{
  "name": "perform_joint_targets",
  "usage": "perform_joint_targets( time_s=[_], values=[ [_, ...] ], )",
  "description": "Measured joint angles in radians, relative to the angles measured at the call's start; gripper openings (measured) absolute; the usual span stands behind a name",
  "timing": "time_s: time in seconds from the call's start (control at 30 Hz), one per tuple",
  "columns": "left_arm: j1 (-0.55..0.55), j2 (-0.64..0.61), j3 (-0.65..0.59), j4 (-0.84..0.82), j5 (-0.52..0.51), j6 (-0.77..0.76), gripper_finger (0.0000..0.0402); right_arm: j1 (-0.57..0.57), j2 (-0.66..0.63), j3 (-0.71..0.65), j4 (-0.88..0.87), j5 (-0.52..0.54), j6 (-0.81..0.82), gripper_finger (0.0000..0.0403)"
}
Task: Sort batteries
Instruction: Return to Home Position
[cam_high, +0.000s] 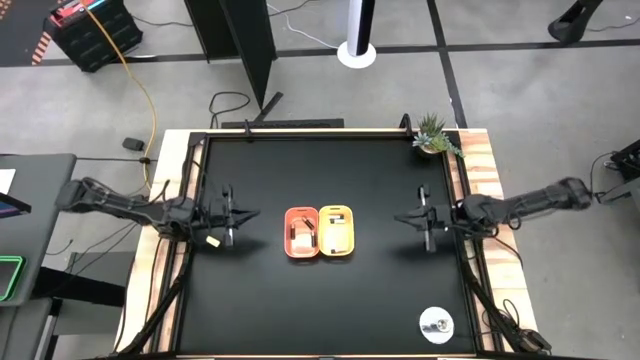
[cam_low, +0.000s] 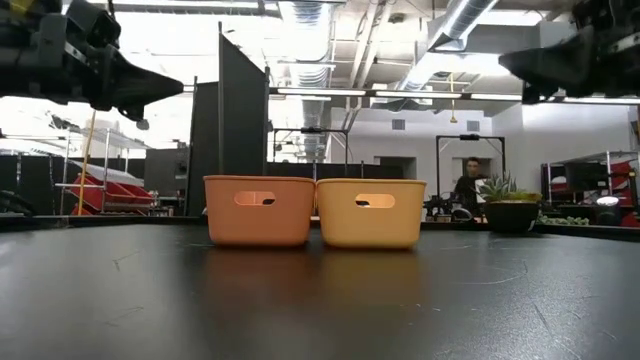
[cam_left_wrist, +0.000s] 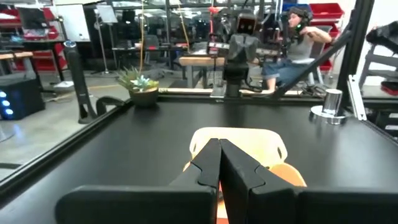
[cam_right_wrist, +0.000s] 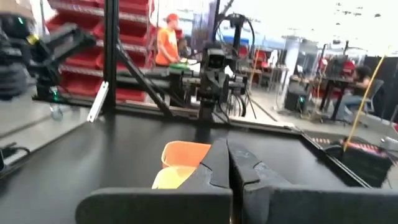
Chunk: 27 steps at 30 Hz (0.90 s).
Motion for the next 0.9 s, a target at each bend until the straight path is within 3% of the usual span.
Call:
perform_joint_targets(
  time_s=[0.13,0.27,0.6,0.7,0.9],
  values=[
    [0.128,0.004,-0.004,-0.001,0.171,-0.009,0.0001,-0.159,-0.086,-0.012,-0.108,-0.166,0.058,0.0000],
    [0.225,0.003,-0.006,-0.006,0.269,-0.029,0.0000,-0.270,-0.136,-0.012,-0.155,-0.312,0.074,0.0000],
    [0.261,-0.032,-0.011,-0.032,0.304,-0.014,0.0000,-0.329,-0.347,-0.013,-0.374,-0.328,0.078,0.0000],
    [0.261,-0.104,-0.013,-0.084,0.305,-0.004,0.0000,-0.329,-0.369,-0.013,-0.406,-0.325,0.081,0.0000],
    [0.261,-0.320,-0.013,-0.340,0.323,-0.003,0.0000,-0.327,-0.370,-0.013,-0.410,-0.323,0.075,0.0000]
  ],
)
